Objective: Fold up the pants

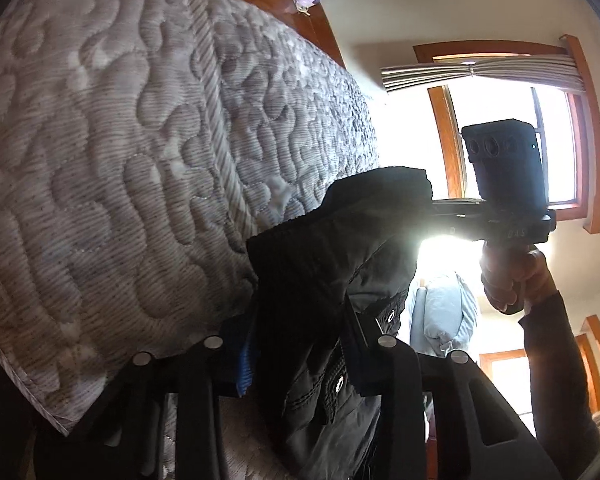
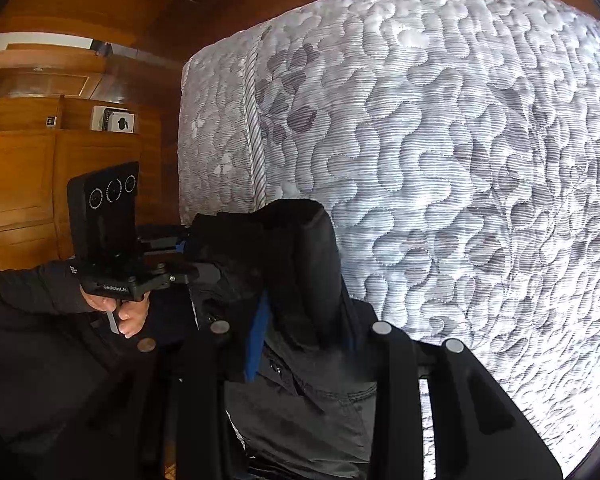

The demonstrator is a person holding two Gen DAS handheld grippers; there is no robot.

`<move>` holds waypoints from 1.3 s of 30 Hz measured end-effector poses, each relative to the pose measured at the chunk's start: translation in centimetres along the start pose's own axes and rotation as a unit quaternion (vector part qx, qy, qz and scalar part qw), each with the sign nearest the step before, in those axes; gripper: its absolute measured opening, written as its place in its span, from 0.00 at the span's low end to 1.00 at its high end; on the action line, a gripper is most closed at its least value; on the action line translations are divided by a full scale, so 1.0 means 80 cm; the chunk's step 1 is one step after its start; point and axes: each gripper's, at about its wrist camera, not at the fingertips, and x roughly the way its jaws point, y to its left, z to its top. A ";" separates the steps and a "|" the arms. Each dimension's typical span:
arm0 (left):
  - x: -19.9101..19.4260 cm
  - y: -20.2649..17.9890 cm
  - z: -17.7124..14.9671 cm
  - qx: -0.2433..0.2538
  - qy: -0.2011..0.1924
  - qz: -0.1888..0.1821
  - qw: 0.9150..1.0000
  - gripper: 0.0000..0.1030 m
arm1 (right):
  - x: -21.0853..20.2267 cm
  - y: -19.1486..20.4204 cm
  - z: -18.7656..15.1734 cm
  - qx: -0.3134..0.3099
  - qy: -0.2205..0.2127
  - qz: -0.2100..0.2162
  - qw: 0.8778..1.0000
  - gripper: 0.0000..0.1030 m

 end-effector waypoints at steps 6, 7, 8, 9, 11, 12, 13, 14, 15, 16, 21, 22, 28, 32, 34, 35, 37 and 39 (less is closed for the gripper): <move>-0.015 -0.066 -0.007 0.062 -0.016 -0.015 0.998 0.29 | -0.040 0.021 -0.030 -0.004 -0.017 -0.034 0.999 0.29; -0.017 -0.077 -0.008 0.073 -0.017 -0.015 0.997 0.28 | -0.047 0.025 -0.037 -0.005 -0.020 -0.040 0.999 0.29; -0.019 -0.088 -0.010 0.083 -0.017 -0.015 0.996 0.28 | -0.056 0.030 -0.045 -0.006 -0.024 -0.047 0.999 0.29; -0.021 -0.099 -0.012 0.093 -0.017 -0.016 0.995 0.28 | -0.064 0.035 -0.053 -0.005 -0.027 -0.054 0.998 0.29; -0.024 -0.116 -0.017 0.107 -0.016 -0.018 0.994 0.28 | -0.079 0.046 -0.070 -0.005 -0.034 -0.068 0.997 0.29; -0.026 -0.127 -0.020 0.116 -0.015 -0.019 0.993 0.27 | -0.086 0.051 -0.079 -0.005 -0.038 -0.075 0.996 0.29; -0.026 -0.139 -0.023 0.124 -0.014 -0.017 0.992 0.27 | -0.094 0.056 -0.089 -0.004 -0.041 -0.082 0.996 0.29; -0.025 -0.153 -0.026 0.134 -0.014 -0.015 0.991 0.27 | -0.102 0.062 -0.097 -0.004 -0.046 -0.089 0.995 0.29; -0.027 -0.166 -0.031 0.145 -0.014 -0.012 0.989 0.27 | -0.108 0.067 -0.107 -0.005 -0.050 -0.096 0.994 0.29; -0.028 -0.178 -0.035 0.155 -0.013 -0.009 0.988 0.27 | -0.115 0.072 -0.117 -0.004 -0.054 -0.102 0.993 0.29; -0.040 -0.227 -0.068 0.207 -0.009 0.004 0.978 0.27 | -0.138 0.098 -0.168 -0.005 -0.077 -0.134 0.988 0.27; -0.042 -0.235 -0.076 0.216 -0.008 0.004 0.976 0.27 | -0.142 0.104 -0.179 -0.004 -0.081 -0.140 0.987 0.26; -0.055 -0.275 -0.125 0.257 0.001 -0.005 0.966 0.26 | -0.163 0.126 -0.241 0.005 -0.103 -0.171 0.980 0.26; -0.056 -0.303 -0.150 0.282 0.007 -0.006 0.959 0.26 | -0.170 0.139 -0.274 0.011 -0.119 -0.189 0.975 0.26; -0.055 -0.315 -0.162 0.294 0.011 -0.006 0.956 0.26 | -0.173 0.145 -0.291 0.014 -0.127 -0.197 0.972 0.26; -0.055 -0.322 -0.169 0.302 0.012 -0.008 0.953 0.26 | -0.174 0.148 -0.300 0.016 -0.132 -0.201 0.971 0.26; -0.055 -0.334 -0.181 0.318 0.013 -0.007 0.948 0.26 | -0.178 0.153 -0.318 0.020 -0.142 -0.206 0.968 0.26; -0.055 -0.346 -0.194 0.330 0.016 -0.011 0.944 0.26 | -0.182 0.157 -0.336 0.026 -0.153 -0.209 0.966 0.26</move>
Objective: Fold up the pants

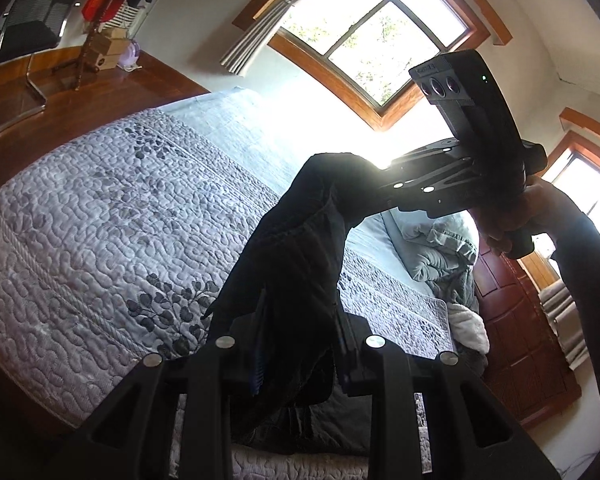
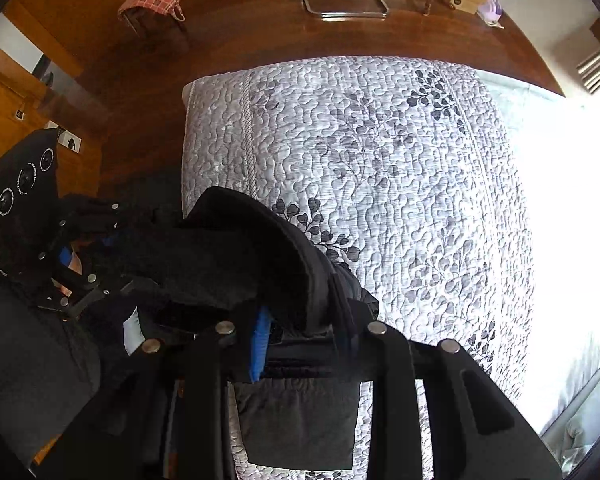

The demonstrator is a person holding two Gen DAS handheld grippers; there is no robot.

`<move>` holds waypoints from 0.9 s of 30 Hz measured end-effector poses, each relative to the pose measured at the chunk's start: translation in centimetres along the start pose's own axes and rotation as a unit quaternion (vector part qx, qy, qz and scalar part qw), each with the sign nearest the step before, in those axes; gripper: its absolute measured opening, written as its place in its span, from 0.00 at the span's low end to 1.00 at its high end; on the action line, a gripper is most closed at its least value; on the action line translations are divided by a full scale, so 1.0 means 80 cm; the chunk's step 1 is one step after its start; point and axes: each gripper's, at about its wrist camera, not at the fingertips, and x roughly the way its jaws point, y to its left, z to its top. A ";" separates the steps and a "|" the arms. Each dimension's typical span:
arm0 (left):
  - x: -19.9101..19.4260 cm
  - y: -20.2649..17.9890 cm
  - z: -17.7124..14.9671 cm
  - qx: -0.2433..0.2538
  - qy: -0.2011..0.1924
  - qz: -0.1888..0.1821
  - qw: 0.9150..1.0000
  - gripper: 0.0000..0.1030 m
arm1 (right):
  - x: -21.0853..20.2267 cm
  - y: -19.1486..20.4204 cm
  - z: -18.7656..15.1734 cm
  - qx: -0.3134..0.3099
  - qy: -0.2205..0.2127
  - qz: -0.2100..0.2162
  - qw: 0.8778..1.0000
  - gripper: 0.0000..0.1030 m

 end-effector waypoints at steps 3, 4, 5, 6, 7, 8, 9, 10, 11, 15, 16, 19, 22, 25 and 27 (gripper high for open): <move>0.005 -0.019 -0.005 0.015 0.006 -0.003 1.000 0.26 | -0.014 0.000 -0.024 0.010 -0.012 -0.005 1.000 0.26; 0.005 -0.026 -0.006 0.021 0.007 -0.004 1.000 0.26 | -0.018 0.000 -0.032 0.013 -0.015 -0.007 1.000 0.26; 0.006 -0.033 -0.008 0.027 0.008 -0.004 1.000 0.26 | -0.019 0.001 -0.037 0.015 -0.019 -0.009 1.000 0.26; 0.007 -0.039 -0.009 0.032 0.010 -0.004 0.999 0.26 | -0.022 0.002 -0.043 0.018 -0.022 -0.011 1.000 0.26; 0.008 -0.046 -0.011 0.037 0.013 -0.004 0.999 0.26 | -0.026 0.002 -0.050 0.020 -0.024 -0.013 0.999 0.26; 0.008 -0.053 -0.013 0.042 0.015 -0.004 0.999 0.26 | -0.032 0.001 -0.057 0.022 -0.025 -0.016 0.999 0.26; 0.009 -0.060 -0.015 0.047 0.017 -0.004 0.999 0.26 | -0.036 0.002 -0.063 0.023 -0.027 -0.019 0.999 0.25; 0.010 -0.066 -0.017 0.053 0.018 -0.005 0.998 0.26 | -0.039 0.003 -0.069 0.024 -0.029 -0.022 0.999 0.25; 0.010 -0.073 -0.019 0.059 0.020 -0.005 0.998 0.26 | -0.042 0.003 -0.075 0.027 -0.031 -0.024 0.999 0.25; 0.013 -0.100 -0.027 0.080 0.026 -0.008 0.996 0.26 | -0.055 0.009 -0.101 0.035 -0.037 -0.039 0.998 0.25; 0.014 -0.107 -0.029 0.085 0.028 -0.009 0.996 0.26 | -0.058 0.011 -0.107 0.037 -0.038 -0.042 0.998 0.25; 0.017 -0.126 -0.037 0.101 0.034 -0.013 0.994 0.26 | -0.066 0.015 -0.128 0.046 -0.042 -0.051 0.997 0.25; 0.021 -0.145 -0.046 0.116 0.041 -0.019 0.992 0.26 | -0.074 0.018 -0.153 0.055 -0.044 -0.061 0.996 0.25; 0.024 -0.163 -0.055 0.129 0.047 -0.023 0.990 0.26 | -0.082 0.020 -0.177 0.066 -0.048 -0.069 0.994 0.25; 0.028 -0.173 -0.061 0.137 0.052 -0.025 0.989 0.26 | -0.084 0.022 -0.191 0.071 -0.048 -0.076 0.993 0.25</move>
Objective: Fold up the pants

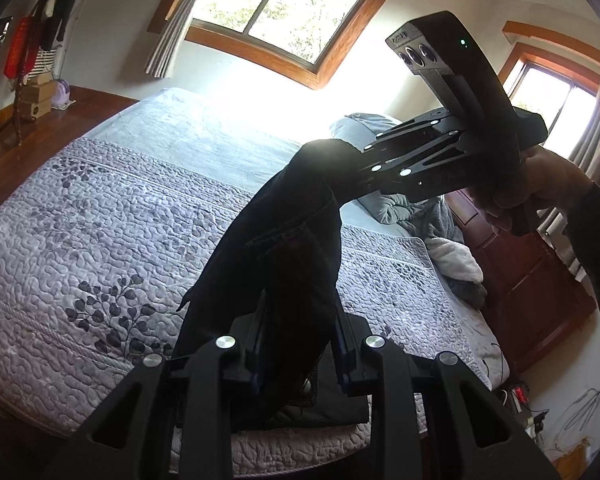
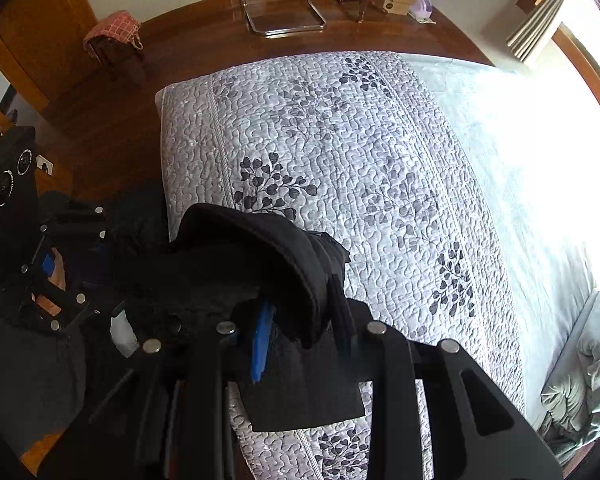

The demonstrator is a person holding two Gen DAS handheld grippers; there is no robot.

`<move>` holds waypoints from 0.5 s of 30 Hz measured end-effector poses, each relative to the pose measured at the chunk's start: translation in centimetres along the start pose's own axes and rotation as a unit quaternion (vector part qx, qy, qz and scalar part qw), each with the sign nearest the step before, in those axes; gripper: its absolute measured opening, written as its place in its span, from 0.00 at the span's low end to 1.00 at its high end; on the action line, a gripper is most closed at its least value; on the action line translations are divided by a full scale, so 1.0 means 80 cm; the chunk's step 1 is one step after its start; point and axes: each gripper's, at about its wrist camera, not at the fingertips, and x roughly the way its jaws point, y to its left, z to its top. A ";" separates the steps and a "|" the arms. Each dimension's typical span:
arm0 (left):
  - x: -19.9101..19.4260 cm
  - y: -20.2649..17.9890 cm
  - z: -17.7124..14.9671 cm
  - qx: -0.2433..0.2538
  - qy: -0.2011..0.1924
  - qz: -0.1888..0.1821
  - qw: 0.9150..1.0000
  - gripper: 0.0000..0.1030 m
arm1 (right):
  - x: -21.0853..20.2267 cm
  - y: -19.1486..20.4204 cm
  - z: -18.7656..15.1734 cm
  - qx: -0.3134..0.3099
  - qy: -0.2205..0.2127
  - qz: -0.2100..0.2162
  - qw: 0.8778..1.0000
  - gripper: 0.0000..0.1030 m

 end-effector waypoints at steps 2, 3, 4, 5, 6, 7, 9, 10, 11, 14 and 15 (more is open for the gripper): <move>0.004 -0.010 -0.003 0.008 0.005 -0.002 1.000 0.26 | -0.004 -0.002 -0.014 0.006 0.000 -0.006 1.000 0.25; 0.007 -0.016 -0.005 0.011 0.008 -0.003 1.000 0.26 | -0.004 -0.002 -0.020 0.008 0.000 -0.008 1.000 0.25; 0.009 -0.020 -0.007 0.015 0.010 -0.003 1.000 0.26 | -0.005 -0.003 -0.025 0.011 -0.001 -0.010 1.000 0.25; 0.011 -0.025 -0.009 0.018 0.012 -0.004 1.000 0.26 | -0.006 -0.003 -0.032 0.014 -0.001 -0.012 1.000 0.25; 0.014 -0.029 -0.011 0.022 0.015 -0.005 1.000 0.26 | -0.006 -0.004 -0.037 0.017 -0.002 -0.013 1.000 0.25; 0.016 -0.034 -0.013 0.025 0.016 -0.005 1.000 0.26 | -0.007 -0.004 -0.043 0.020 -0.002 -0.015 1.000 0.25; 0.021 -0.041 -0.017 0.029 0.021 -0.007 0.999 0.26 | -0.007 -0.005 -0.055 0.024 -0.003 -0.018 1.000 0.25; 0.024 -0.046 -0.018 0.031 0.023 -0.007 0.999 0.26 | -0.007 -0.006 -0.060 0.026 -0.003 -0.020 0.999 0.25; 0.027 -0.050 -0.020 0.034 0.026 -0.008 0.999 0.26 | -0.007 -0.007 -0.067 0.028 -0.004 -0.020 0.999 0.25; 0.034 -0.062 -0.025 0.042 0.034 -0.009 0.999 0.26 | -0.008 -0.012 -0.084 0.037 -0.009 -0.020 0.999 0.25; 0.036 -0.065 -0.027 0.046 0.036 -0.009 0.998 0.26 | -0.007 -0.013 -0.090 0.039 -0.010 -0.021 0.999 0.24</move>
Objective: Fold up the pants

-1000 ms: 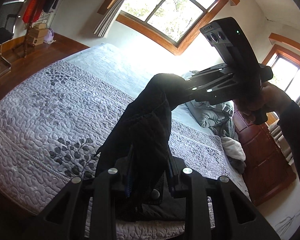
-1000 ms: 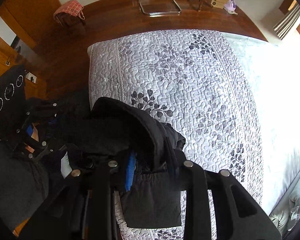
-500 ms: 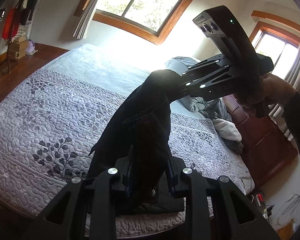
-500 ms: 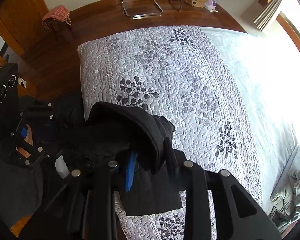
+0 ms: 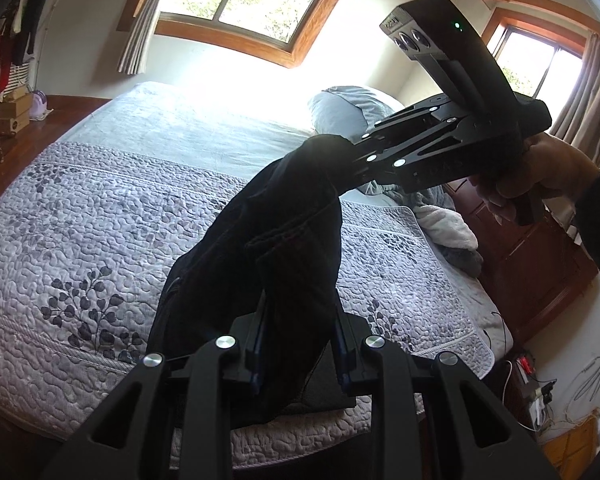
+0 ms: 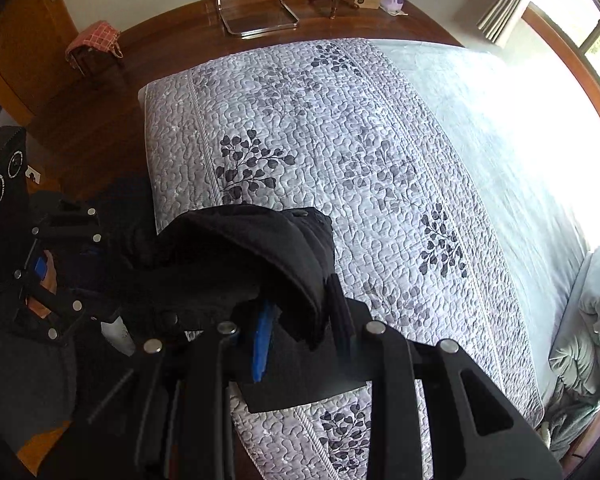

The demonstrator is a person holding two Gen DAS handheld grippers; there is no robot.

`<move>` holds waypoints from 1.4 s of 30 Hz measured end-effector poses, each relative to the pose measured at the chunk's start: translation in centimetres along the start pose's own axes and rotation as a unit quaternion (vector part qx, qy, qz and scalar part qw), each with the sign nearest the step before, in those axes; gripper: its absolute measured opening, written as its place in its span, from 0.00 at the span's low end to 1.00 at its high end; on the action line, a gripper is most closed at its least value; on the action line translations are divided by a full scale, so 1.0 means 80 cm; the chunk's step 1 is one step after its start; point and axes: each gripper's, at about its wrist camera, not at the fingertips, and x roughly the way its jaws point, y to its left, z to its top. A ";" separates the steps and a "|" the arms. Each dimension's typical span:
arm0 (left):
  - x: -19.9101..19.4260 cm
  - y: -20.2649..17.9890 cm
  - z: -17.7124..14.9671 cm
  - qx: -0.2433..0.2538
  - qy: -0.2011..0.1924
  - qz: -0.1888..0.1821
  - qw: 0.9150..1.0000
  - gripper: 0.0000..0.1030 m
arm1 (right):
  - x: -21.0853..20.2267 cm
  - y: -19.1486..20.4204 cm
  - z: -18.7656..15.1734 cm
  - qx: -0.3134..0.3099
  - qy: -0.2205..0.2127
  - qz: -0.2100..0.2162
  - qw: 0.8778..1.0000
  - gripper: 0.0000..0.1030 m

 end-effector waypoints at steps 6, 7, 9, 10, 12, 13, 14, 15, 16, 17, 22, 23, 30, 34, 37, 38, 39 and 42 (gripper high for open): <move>0.014 -0.020 -0.007 0.015 0.014 -0.001 1.000 0.26 | 0.004 -0.013 -0.033 0.015 -0.004 0.002 1.000 0.24; 0.017 -0.023 -0.008 0.019 0.017 -0.001 1.000 0.26 | 0.005 -0.015 -0.038 0.016 -0.004 0.001 1.000 0.24; 0.025 -0.030 -0.011 0.023 0.023 -0.002 0.999 0.26 | 0.004 -0.021 -0.050 0.020 -0.005 -0.001 1.000 0.23; 0.030 -0.034 -0.012 0.025 0.027 -0.002 0.999 0.26 | 0.005 -0.024 -0.056 0.021 -0.005 -0.004 1.000 0.22; 0.039 -0.042 -0.014 0.028 0.033 -0.004 0.999 0.26 | 0.006 -0.030 -0.070 0.025 -0.004 -0.006 1.000 0.21; 0.043 -0.047 -0.016 0.030 0.036 -0.005 0.999 0.26 | 0.007 -0.033 -0.076 0.028 -0.004 -0.005 1.000 0.21; 0.048 -0.050 -0.018 0.032 0.039 -0.006 0.999 0.26 | 0.008 -0.036 -0.083 0.032 -0.005 -0.005 0.999 0.21; 0.053 -0.054 -0.019 0.034 0.042 -0.008 0.999 0.26 | 0.009 -0.039 -0.089 0.034 -0.005 -0.004 0.999 0.21; 0.058 -0.058 -0.021 0.035 0.045 -0.009 0.998 0.26 | 0.011 -0.041 -0.095 0.038 -0.004 -0.003 0.999 0.21; 0.063 -0.061 -0.023 0.037 0.048 -0.009 0.998 0.26 | 0.014 -0.044 -0.101 0.041 -0.005 -0.003 0.999 0.21; 0.087 -0.073 -0.033 0.042 0.066 -0.013 0.997 0.26 | 0.029 -0.057 -0.125 0.054 -0.005 0.004 0.998 0.21; 0.091 -0.075 -0.035 0.043 0.069 -0.013 0.997 0.26 | 0.033 -0.059 -0.129 0.056 -0.004 0.005 0.998 0.21; 0.117 -0.091 -0.042 0.054 0.086 -0.014 0.995 0.26 | 0.046 -0.072 -0.151 0.061 -0.005 0.008 0.998 0.21; 0.131 -0.097 -0.048 0.061 0.094 -0.014 0.994 0.26 | 0.053 -0.078 -0.165 0.057 -0.009 0.004 0.998 0.21; 0.141 -0.100 -0.052 0.064 0.101 -0.014 0.993 0.26 | 0.062 -0.081 -0.172 0.056 -0.011 0.004 0.998 0.21; 0.144 -0.101 -0.053 0.064 0.103 -0.015 0.992 0.26 | 0.064 -0.083 -0.175 0.056 -0.012 0.005 0.998 0.21; 0.147 -0.101 -0.055 0.064 0.106 -0.015 0.992 0.26 | 0.067 -0.085 -0.178 0.057 -0.013 0.006 0.998 0.21; 0.156 -0.104 -0.058 0.068 0.112 -0.013 0.991 0.26 | 0.073 -0.091 -0.186 0.061 -0.015 0.009 0.998 0.21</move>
